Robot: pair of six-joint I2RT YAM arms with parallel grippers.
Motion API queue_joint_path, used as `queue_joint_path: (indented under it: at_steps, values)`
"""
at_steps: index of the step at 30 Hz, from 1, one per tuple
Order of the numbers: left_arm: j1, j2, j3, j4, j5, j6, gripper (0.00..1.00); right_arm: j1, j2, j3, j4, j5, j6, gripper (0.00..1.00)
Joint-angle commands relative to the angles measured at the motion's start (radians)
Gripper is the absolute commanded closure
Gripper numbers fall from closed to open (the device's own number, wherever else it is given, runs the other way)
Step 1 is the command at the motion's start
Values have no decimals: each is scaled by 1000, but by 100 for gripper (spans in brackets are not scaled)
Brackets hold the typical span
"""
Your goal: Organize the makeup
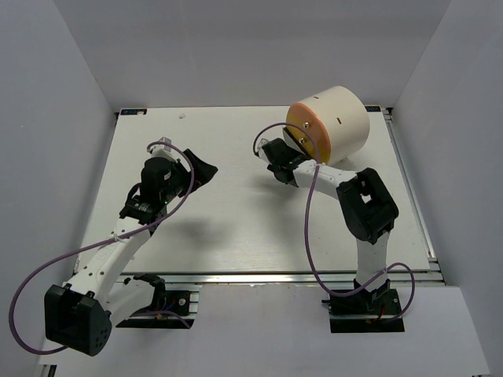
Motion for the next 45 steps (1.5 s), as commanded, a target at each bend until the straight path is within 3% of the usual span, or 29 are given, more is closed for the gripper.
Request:
queue_joint_path:
  at_steps: [1, 13, 16, 20, 26, 30, 37, 41, 45]
  values:
    - [4, -29, -16, -2, -18, 4, 2, -25, 9, 25, 10, 36, 8, 40]
    - [4, -20, -8, 20, -9, -4, 2, -48, -11, 37, -33, 13, 42, 26]
    - [4, -26, -7, 18, -8, 1, 2, -48, -48, 74, -134, -91, 84, 21]
    - [4, -40, -11, 37, 3, 6, 2, -48, -184, 103, -251, -441, 105, 11]
    - [5, -80, -13, 80, 12, 10, 2, -49, -384, 59, -291, -753, 115, 11]
    - [5, -93, -8, 89, 40, 32, 2, -68, -459, 56, -346, -844, 204, 11]
    - [5, -118, -1, 66, 46, 62, 2, -210, -571, 10, -368, -1028, 308, 11]
    - [5, -142, -5, 66, 52, 65, 2, -322, -643, -47, -332, -1078, 365, 11]
    - [5, -182, -21, 103, 49, 85, 2, -351, -746, -136, -305, -1101, 388, 11]
